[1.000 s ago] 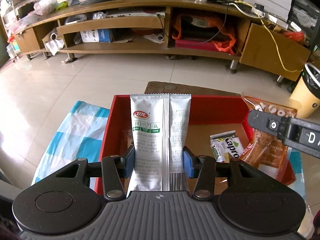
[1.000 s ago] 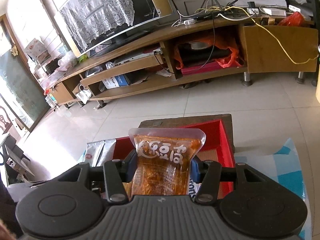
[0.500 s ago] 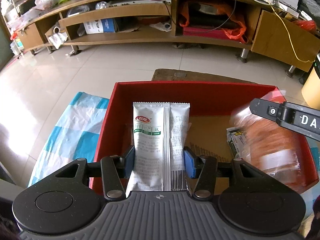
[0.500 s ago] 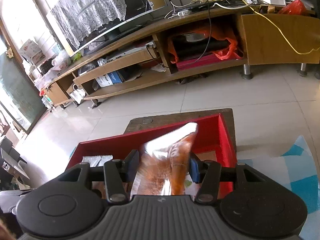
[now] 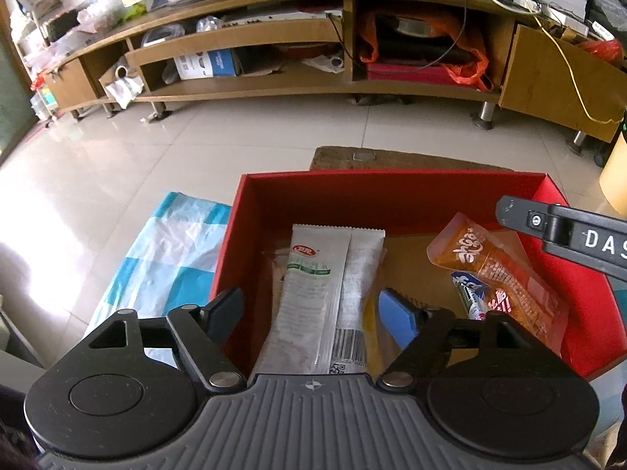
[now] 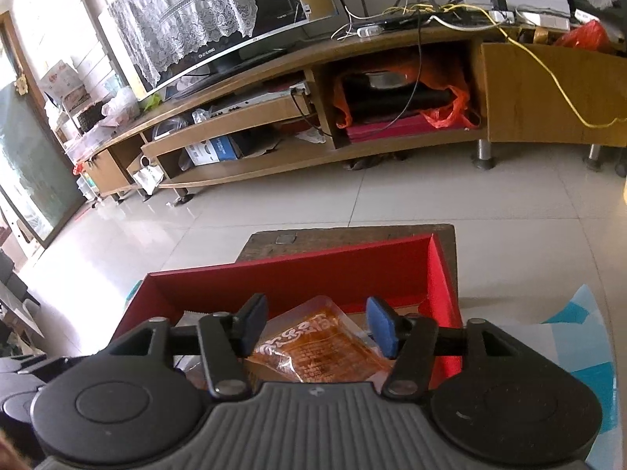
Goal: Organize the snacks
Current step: 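Open both tools to release the packs into the red box, then move both tools back over the remaining snacks on the cloth, then grasp the red spicy strip pack with the left tool, then grasp the red Trolli gummy bag with the right tool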
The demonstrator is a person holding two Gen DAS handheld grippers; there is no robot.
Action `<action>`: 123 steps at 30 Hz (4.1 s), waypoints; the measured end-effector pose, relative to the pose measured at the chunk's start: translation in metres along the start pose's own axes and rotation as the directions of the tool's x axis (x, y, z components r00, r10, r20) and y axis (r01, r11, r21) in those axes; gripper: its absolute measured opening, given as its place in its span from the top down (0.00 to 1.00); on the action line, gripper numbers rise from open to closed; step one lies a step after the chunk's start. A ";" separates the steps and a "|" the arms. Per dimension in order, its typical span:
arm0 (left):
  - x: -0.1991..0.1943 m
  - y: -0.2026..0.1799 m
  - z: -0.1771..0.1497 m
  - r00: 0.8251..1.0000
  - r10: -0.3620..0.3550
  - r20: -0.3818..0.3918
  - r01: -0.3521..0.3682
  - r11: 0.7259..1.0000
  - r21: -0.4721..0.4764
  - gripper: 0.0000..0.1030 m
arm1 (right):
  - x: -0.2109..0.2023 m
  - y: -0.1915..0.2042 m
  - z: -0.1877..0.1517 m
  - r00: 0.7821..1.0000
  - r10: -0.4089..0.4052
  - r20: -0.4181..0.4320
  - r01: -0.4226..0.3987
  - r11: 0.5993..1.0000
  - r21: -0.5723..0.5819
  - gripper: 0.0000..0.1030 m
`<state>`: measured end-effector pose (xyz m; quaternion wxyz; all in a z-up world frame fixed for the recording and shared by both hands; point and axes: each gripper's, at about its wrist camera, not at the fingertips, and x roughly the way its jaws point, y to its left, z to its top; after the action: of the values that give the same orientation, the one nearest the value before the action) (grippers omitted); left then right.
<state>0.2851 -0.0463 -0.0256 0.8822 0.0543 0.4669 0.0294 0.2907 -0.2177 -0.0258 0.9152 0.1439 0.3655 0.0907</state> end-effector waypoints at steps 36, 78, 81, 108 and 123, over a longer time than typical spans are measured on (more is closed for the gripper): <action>-0.091 0.055 -0.062 0.998 -0.021 0.052 0.022 1.000 -0.020 0.12 | -0.109 0.053 -0.035 0.997 0.073 0.020 -0.071 0.994 -0.077 0.18; -0.067 0.111 -0.179 0.955 -0.154 -0.253 0.164 0.986 0.019 0.41 | -0.128 0.055 -0.143 0.959 0.045 -0.281 -0.087 0.987 -0.138 0.18; -0.070 0.103 -0.182 0.954 -0.162 -0.252 0.175 0.984 0.030 0.42 | -0.113 0.064 -0.150 0.949 0.050 -0.311 -0.119 0.971 -0.208 0.18; -0.057 0.099 -0.190 0.974 -0.057 -0.220 0.075 0.994 0.074 0.00 | -0.076 0.074 -0.189 0.912 0.023 -0.411 -0.132 0.962 -0.239 0.05; -0.058 0.101 -0.188 0.969 -0.100 -0.225 0.111 0.993 0.037 0.14 | -0.073 0.089 -0.201 0.922 -0.075 -0.380 -0.082 0.921 -0.381 0.02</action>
<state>0.0973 0.0609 -0.0701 0.8229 0.0475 0.5657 -0.0229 0.0935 -0.1145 -0.0883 0.8348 -0.0613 0.5132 0.1897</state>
